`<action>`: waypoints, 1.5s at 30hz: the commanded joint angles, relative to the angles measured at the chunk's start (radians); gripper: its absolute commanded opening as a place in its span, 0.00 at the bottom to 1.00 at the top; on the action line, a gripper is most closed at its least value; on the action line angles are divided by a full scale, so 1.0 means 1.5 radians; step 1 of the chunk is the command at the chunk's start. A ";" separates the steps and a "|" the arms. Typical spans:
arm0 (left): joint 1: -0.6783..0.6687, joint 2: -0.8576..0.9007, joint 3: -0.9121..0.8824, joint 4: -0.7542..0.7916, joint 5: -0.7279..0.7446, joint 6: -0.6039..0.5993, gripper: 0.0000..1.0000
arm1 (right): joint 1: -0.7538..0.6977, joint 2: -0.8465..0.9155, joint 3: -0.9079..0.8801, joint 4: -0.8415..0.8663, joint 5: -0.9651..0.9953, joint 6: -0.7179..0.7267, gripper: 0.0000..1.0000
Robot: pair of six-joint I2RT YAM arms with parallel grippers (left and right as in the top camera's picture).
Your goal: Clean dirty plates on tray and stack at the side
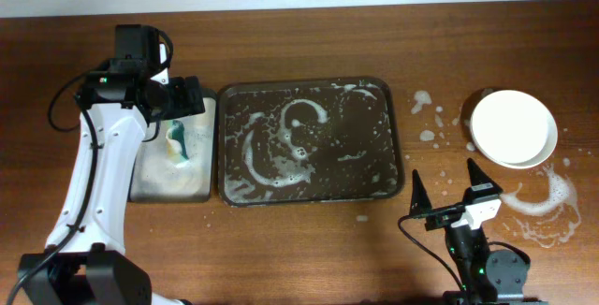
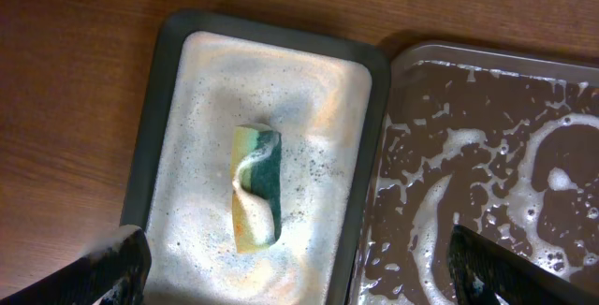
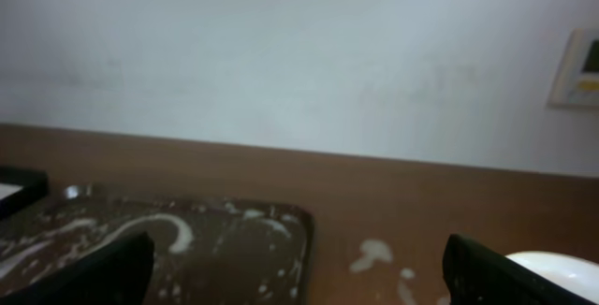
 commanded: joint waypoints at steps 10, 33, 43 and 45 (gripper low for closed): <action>0.000 -0.004 0.006 -0.001 0.002 0.006 0.99 | 0.018 -0.007 -0.018 -0.066 -0.006 0.001 0.98; 0.042 -1.017 -1.011 0.725 0.021 0.145 0.99 | 0.018 -0.007 -0.018 -0.066 -0.006 0.001 0.98; 0.040 -1.100 -1.011 0.602 0.043 0.218 0.99 | 0.018 -0.007 -0.018 -0.066 -0.006 0.001 0.98; 0.040 -1.100 -1.011 0.602 0.042 0.218 0.99 | 0.018 -0.007 -0.018 -0.066 -0.006 0.001 0.98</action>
